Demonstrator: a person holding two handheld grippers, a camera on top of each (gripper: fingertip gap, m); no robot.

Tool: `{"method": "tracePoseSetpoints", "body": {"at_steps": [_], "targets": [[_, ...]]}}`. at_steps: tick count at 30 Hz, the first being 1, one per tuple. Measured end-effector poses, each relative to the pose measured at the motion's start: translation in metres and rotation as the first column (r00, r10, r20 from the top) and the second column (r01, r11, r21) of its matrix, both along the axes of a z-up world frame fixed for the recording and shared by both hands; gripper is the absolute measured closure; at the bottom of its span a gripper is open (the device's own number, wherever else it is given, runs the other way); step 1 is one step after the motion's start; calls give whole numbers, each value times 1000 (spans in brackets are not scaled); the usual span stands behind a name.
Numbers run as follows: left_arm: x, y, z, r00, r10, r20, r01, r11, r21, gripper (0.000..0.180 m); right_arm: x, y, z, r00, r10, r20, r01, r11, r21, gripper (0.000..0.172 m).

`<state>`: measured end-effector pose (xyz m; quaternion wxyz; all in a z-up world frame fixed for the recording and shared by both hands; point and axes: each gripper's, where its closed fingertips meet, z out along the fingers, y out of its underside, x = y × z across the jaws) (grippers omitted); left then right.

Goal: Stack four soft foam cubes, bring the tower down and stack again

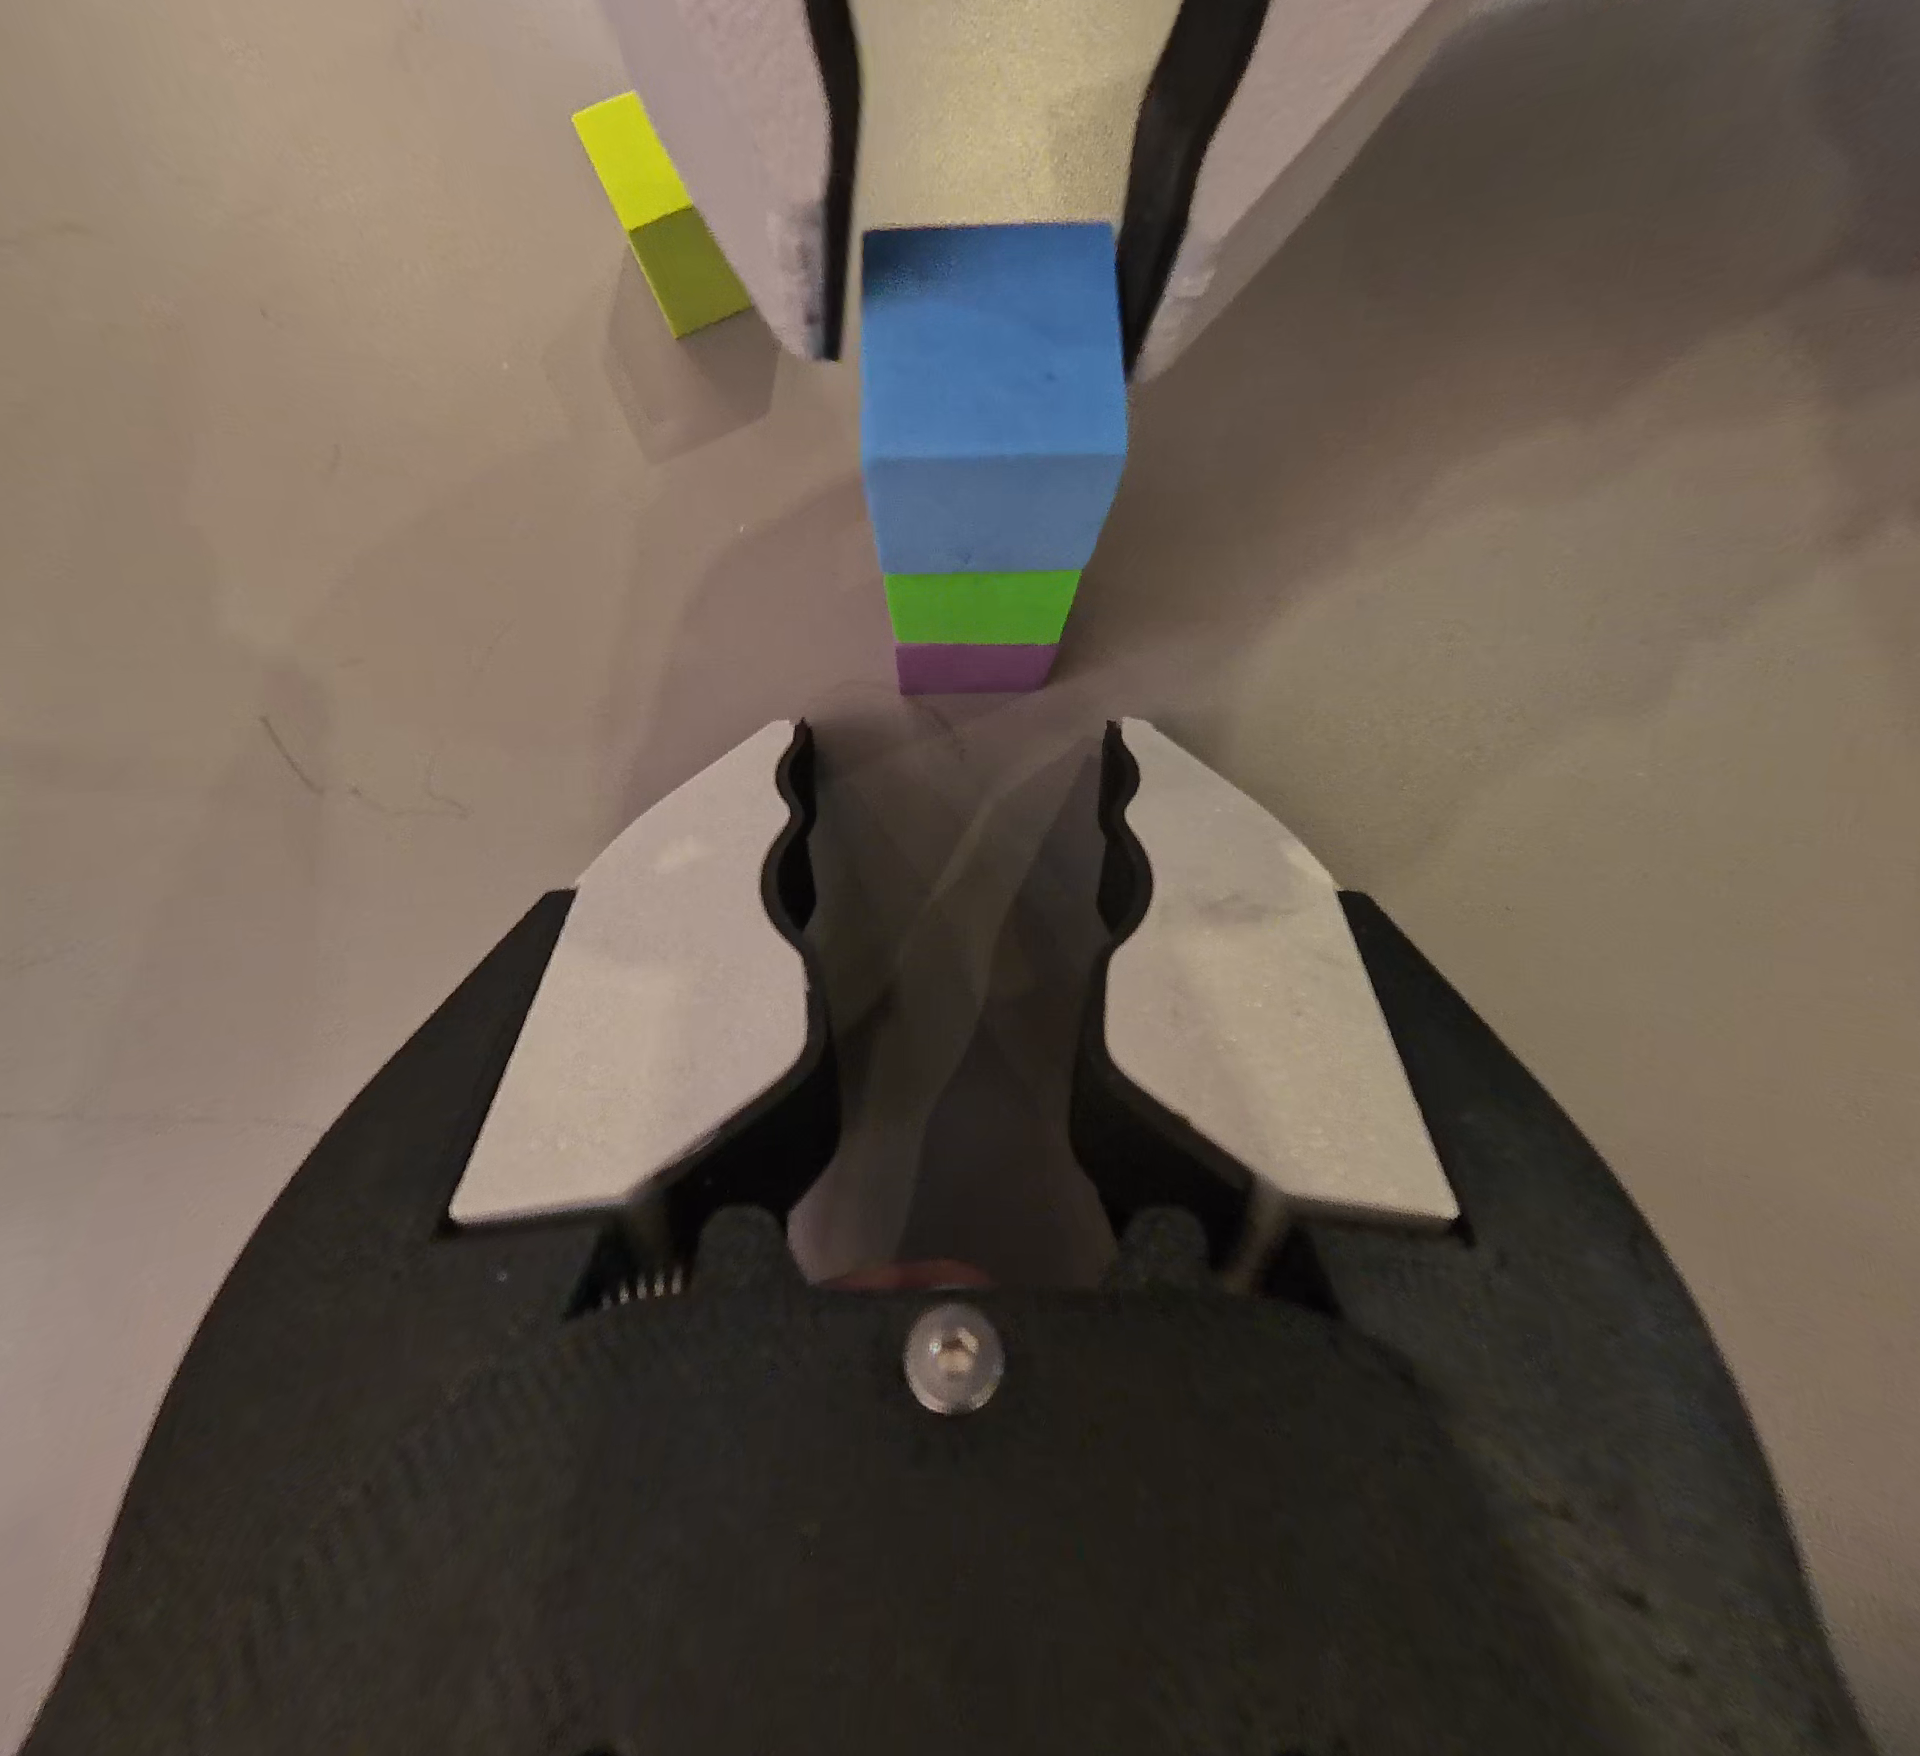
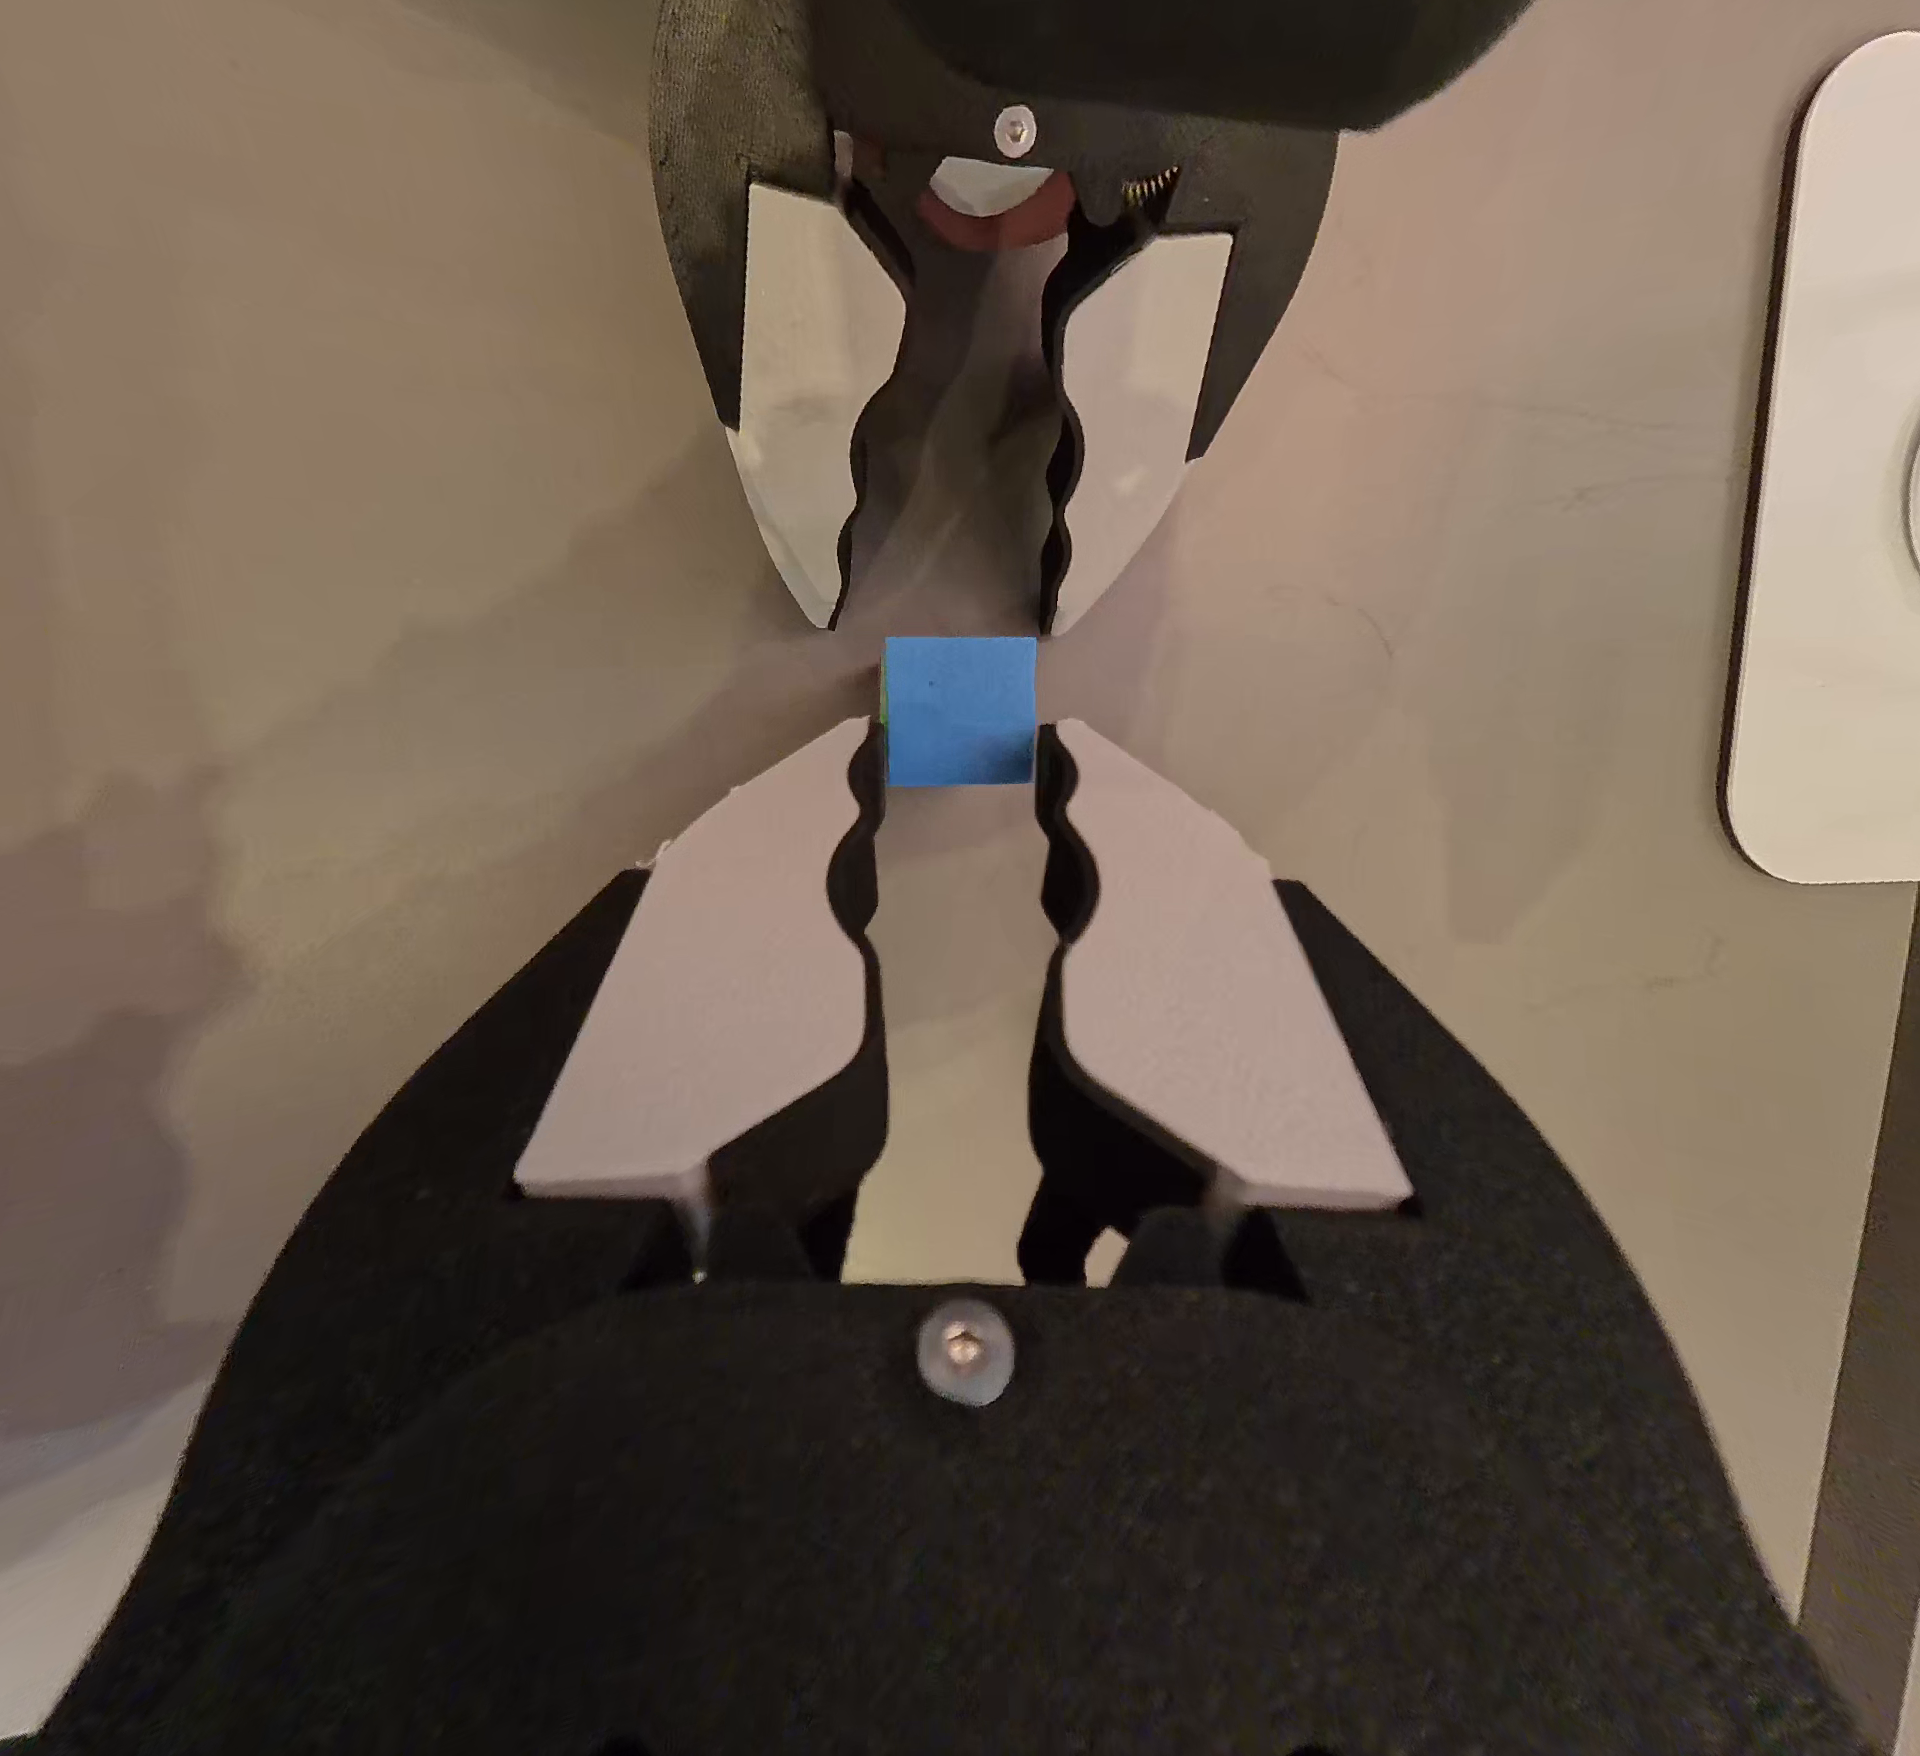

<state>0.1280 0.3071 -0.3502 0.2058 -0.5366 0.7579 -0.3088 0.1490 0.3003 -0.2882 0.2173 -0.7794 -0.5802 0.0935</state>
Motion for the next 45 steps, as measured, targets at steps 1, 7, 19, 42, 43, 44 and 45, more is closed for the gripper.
{"method": "tracePoseSetpoints", "body": {"at_steps": [1,7,19,42,43,44,45], "targets": [[0,0,0,1000,0,0,0,1000,0,128,0,0,-1,1000,-2,2,2,1000,-1,140],[0,0,0,1000,-1,0,1,1000,-2,128,10,2,12,999,-46,-25,47,999,27,132],[0,0,0,1000,-2,0,2,1000,2,128,102,9,-13,968,-250,-2,250,966,64,128],[0,-1,1,1000,-5,-1,5,1000,-15,128,78,23,-38,997,-14,70,16,999,-30,143],[0,-1,1,1000,-5,-1,5,1000,-16,128,77,23,-31,997,-42,65,43,999,-22,144],[0,-1,1,1000,-5,-1,5,1000,-17,128,73,24,-22,996,-68,51,68,998,-7,144],[0,-1,1,1000,-5,-2,5,1000,-19,128,67,22,-12,996,-90,31,90,996,0,144]]}}
